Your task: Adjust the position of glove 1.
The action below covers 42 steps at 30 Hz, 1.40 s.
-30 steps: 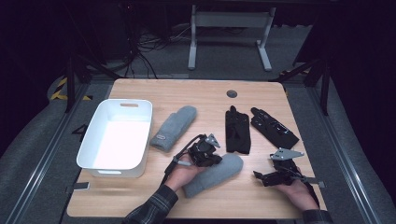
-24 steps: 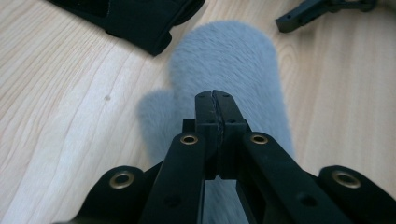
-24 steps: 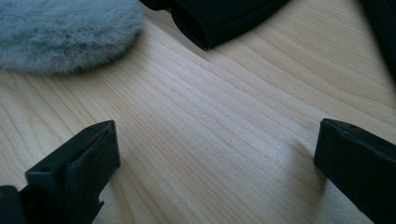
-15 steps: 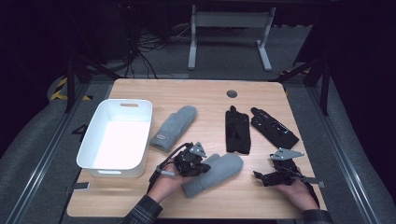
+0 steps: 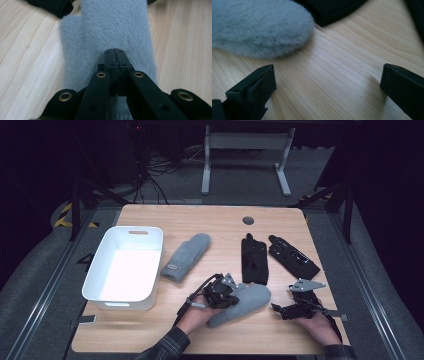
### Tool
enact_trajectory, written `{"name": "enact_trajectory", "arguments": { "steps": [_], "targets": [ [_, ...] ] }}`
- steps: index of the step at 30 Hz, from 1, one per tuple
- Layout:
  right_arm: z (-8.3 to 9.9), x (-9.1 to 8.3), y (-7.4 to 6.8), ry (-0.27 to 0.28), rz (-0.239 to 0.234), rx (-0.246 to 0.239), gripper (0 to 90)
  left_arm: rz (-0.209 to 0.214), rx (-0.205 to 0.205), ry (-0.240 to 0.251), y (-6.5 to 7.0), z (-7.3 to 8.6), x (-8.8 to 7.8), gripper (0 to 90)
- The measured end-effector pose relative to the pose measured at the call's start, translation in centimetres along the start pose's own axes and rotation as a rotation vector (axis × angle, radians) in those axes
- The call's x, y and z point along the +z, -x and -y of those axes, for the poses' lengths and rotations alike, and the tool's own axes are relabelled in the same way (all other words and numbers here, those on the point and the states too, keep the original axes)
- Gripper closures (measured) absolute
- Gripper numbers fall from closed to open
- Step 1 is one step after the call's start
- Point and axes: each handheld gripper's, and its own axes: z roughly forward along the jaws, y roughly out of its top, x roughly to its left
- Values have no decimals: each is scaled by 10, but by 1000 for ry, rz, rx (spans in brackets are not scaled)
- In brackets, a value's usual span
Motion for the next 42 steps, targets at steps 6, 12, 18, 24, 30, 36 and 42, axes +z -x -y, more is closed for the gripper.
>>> {"name": "enact_trajectory", "arguments": {
  "steps": [6, 12, 18, 24, 30, 36, 42],
  "targets": [
    [0, 0, 0, 0, -4, -4, 6, -2, 8, 8, 1, -10, 5, 900],
    [0, 0, 0, 1, -6, -5, 6, -18, -18, 51, -7, -8, -11, 861],
    [0, 0, 0, 1, -7, -4, 5, -84, -65, 84, -24, -1, -33, 735],
    [0, 0, 0, 1, -7, -4, 5, -148, -112, 101, -40, 3, -50, 623],
    [0, 0, 0, 1, -7, -4, 6, -222, -144, 107, -58, 7, -63, 580],
    [0, 0, 0, 1, -7, -4, 6, -290, -212, 132, -79, 14, -75, 571],
    [0, 0, 0, 1, -7, -4, 6, -354, -245, 149, -92, 15, -83, 559]
  ]
}}
